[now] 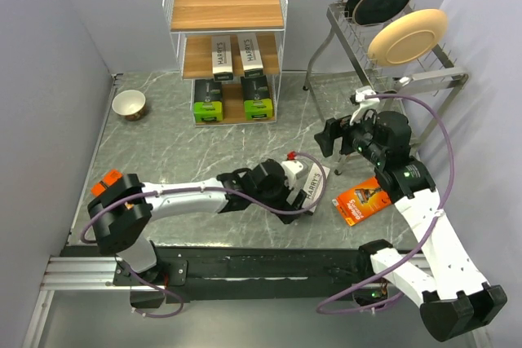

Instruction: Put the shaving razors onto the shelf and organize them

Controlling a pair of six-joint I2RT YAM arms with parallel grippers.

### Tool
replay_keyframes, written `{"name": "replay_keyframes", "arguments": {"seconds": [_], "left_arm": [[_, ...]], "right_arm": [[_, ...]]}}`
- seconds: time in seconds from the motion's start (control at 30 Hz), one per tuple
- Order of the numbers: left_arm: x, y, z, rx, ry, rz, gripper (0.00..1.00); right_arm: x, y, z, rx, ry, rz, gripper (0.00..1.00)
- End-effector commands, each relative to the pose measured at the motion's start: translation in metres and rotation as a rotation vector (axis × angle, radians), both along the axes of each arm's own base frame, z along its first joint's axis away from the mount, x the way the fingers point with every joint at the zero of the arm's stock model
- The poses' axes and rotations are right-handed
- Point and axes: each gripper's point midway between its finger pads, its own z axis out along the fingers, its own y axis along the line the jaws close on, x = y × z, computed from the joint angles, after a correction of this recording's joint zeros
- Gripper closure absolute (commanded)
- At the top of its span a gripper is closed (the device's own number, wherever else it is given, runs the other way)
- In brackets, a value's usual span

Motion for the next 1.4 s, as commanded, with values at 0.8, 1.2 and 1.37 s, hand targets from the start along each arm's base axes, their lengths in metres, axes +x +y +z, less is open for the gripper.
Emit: {"name": "replay_keyframes", "arguments": {"seconds": [0.8, 1.2, 1.37], "left_arm": [[0.026, -0.058, -0.039, 0.145, 0.092, 0.349, 0.03], [0.034, -0.06, 0.003, 0.069, -0.016, 0.367, 0.01], [0.024, -0.073, -0.011, 0.068, 0.082, 0.364, 0.01]], "right_arm": [[-0.019, -0.009, 0.008, 0.08, -0.087, -0.026, 0.0], [-0.02, -0.008, -0.002, 0.099, -0.071, -0.026, 0.0], [-0.021, -0.011, -0.003, 0.088, -0.071, -0.035, 0.0]]}}
